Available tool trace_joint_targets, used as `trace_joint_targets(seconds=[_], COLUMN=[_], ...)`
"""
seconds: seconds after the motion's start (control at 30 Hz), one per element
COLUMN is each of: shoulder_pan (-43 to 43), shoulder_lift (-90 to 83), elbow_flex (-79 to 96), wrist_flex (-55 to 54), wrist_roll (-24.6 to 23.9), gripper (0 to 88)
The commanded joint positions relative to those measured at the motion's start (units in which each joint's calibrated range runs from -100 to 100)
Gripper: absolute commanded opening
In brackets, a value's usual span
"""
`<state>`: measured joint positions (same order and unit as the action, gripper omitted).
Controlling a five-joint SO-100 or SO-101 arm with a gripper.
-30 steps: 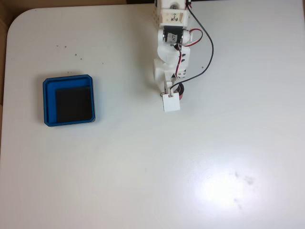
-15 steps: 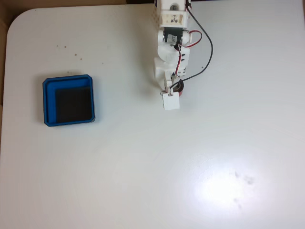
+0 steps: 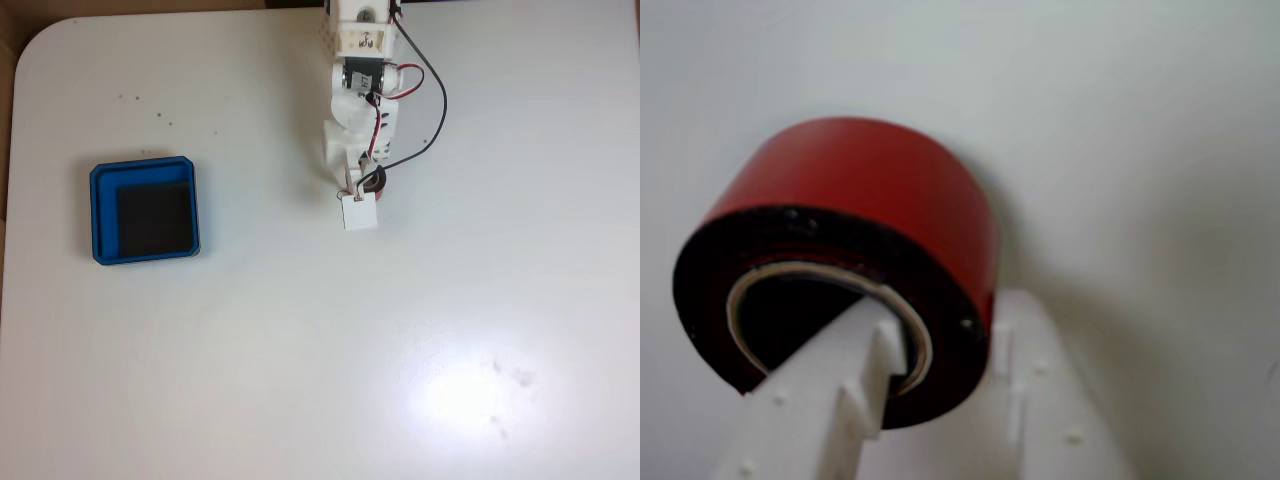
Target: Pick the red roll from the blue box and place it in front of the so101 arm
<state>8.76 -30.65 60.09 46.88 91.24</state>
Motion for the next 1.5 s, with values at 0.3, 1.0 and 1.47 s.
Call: trace_joint_targets(seconds=[0.3,1.0,1.47], shoulder_pan=[0.38,-0.31,-7.15], shoulder_lift=[-2.71,-37.32,-59.65], elbow_flex=[-0.07,2.53,21.49], wrist_flex=[0.07,-0.84,-0.92], wrist_roll=[-0.26,-0.52,-0.52], gripper=[11.6,11.6,11.6])
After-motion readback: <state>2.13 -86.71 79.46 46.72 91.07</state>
